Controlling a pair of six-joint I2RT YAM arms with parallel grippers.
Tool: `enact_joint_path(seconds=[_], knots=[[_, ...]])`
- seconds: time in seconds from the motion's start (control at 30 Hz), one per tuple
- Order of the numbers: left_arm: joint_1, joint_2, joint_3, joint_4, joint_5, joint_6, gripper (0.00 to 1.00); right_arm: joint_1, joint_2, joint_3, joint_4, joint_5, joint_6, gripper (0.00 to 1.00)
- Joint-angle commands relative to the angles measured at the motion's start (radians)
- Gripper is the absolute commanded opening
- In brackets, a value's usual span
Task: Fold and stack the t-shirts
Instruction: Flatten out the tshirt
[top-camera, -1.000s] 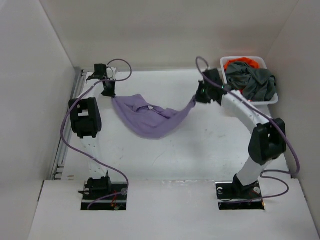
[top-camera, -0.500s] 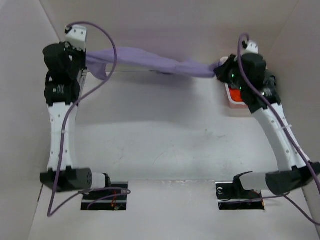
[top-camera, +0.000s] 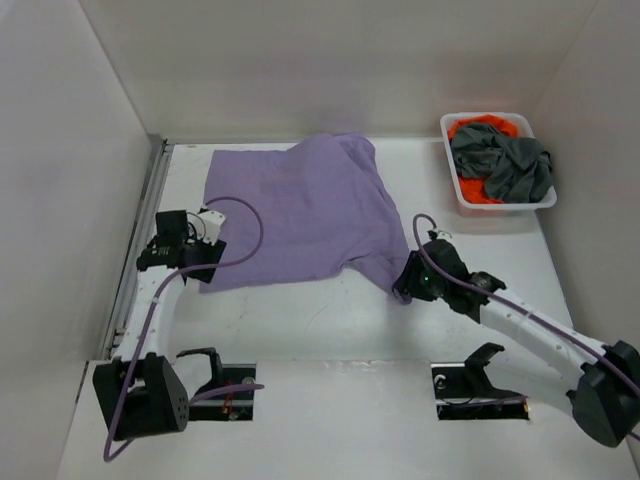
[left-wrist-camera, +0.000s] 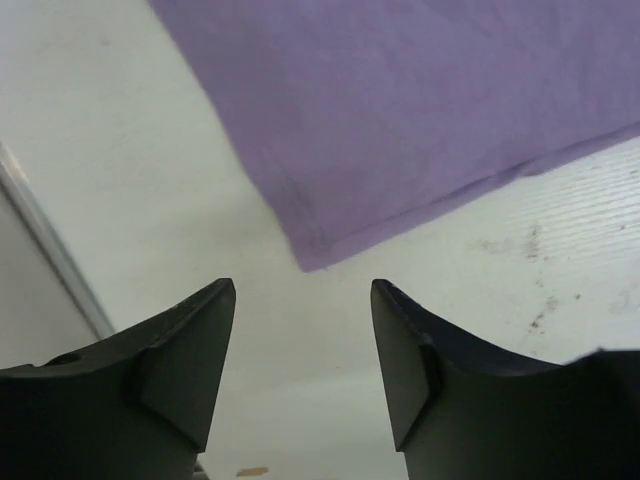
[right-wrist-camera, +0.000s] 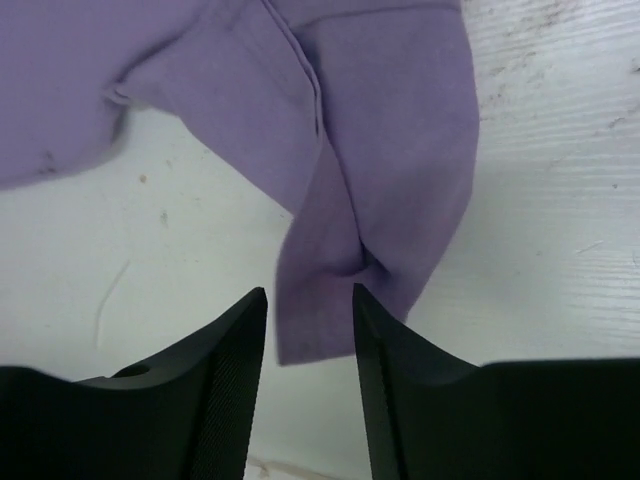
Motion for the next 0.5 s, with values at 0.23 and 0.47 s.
enact_joint_path(seconds=[0.23,0.47], knots=[[0.044,0.021,0.048,0.021,-0.017,0.111,0.58,-0.109,-0.081,0.061,-0.03,0.114,0.017,0.59],[-0.108,0.067,-0.071,0.082,-0.093,0.25,0.59,-0.1,0.083,0.109,-0.007,0.093,-0.009,0.7]])
